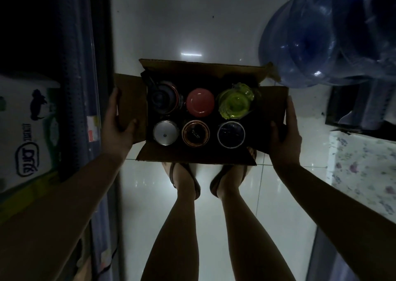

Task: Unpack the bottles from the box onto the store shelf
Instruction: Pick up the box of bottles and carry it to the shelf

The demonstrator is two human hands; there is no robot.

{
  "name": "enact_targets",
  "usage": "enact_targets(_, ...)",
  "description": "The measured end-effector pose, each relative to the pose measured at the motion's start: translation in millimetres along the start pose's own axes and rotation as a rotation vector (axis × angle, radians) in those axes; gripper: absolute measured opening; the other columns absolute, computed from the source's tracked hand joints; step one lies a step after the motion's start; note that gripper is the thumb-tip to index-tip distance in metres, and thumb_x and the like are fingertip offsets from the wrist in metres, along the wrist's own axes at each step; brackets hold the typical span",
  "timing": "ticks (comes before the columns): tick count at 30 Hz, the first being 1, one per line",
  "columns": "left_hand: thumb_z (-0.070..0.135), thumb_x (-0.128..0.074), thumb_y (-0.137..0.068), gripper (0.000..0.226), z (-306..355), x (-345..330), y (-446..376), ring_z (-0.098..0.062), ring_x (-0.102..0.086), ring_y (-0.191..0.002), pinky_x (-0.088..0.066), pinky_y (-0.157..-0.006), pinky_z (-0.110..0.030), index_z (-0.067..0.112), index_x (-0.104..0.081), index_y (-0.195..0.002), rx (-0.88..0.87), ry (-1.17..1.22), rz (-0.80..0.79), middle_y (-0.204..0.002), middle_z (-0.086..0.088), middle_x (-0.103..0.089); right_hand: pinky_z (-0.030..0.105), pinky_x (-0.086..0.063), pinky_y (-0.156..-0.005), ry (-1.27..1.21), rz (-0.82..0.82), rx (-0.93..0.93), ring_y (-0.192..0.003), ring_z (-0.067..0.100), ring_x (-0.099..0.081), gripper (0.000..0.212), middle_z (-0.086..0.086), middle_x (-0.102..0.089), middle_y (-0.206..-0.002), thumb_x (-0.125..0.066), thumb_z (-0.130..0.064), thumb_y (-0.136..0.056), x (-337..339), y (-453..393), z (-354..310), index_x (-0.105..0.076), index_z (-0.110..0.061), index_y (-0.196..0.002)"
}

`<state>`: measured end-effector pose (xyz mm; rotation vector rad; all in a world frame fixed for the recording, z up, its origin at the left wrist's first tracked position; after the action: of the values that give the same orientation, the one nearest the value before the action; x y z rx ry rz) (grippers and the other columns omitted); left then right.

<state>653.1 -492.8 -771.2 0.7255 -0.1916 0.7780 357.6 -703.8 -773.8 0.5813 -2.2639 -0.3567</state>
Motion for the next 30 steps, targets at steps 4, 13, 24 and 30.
enact_targets(4, -0.003, -0.055, -0.09, 0.079, 16, 8, 9, -0.016, -0.042, -0.135, -0.044, -0.105, -0.048, 0.043, -0.025, -0.147, 0.008, 0.018, 0.0, -0.153, 0.004, -0.035, 0.012, -0.05, -0.087, -0.004, 0.025, -0.002, -0.106, 0.019, -0.063, 0.055, 0.012, -0.059, -0.132, -0.044, -0.021, -0.101, 17, 7, -16, -0.022, -0.031, -0.15)
enact_targets(13, -0.008, -0.054, -0.09, 0.075, 128, 59, 73, 0.008, -0.052, -0.119, -0.048, -0.095, -0.016, 0.034, -0.03, -0.147, -0.046, 0.075, -0.064, -0.139, 0.016, -0.047, -0.005, -0.04, -0.067, -0.08, 0.144, -0.06, -0.08, -0.015, -0.059, 0.057, 0.006, -0.066, -0.103, -0.051, -0.013, -0.097, 110, 81, -103, -0.029, -0.039, -0.143)
enact_targets(24, -0.016, -0.059, -0.082, 0.084, 379, 133, 168, -0.023, -0.051, -0.128, -0.045, -0.104, -0.035, 0.044, -0.04, -0.138, -0.354, 0.018, -0.299, -0.144, 0.002, -0.048, 0.034, -0.053, -0.054, -0.233, 0.54, -0.122, -0.048, 0.023, -0.058, 0.054, 0.002, -0.063, -0.057, -0.051, -0.028, -0.093, 288, 239, -252, -0.035, -0.055, -0.138)
enact_targets(30, -0.014, -0.056, -0.085, 0.081, 483, 135, 227, -0.006, -0.064, -0.106, -0.052, -0.091, -0.025, 0.053, -0.044, -0.13, -0.501, -0.046, -0.45, -0.132, 0.0, -0.058, 0.015, -0.025, -0.04, -0.257, 0.777, -0.191, -0.041, 0.011, -0.03, 0.06, -0.005, -0.048, -0.044, -0.054, -0.011, -0.094, 357, 340, -282, -0.038, -0.047, -0.138)
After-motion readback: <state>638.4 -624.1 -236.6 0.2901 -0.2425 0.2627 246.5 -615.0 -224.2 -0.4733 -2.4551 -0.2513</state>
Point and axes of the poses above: each hand's wrist, its own y-axis away from the middle knuckle, its own x-axis out of the back of the hand, z = x × y, the point moved 1 cm from there along -y, towards the middle knuckle
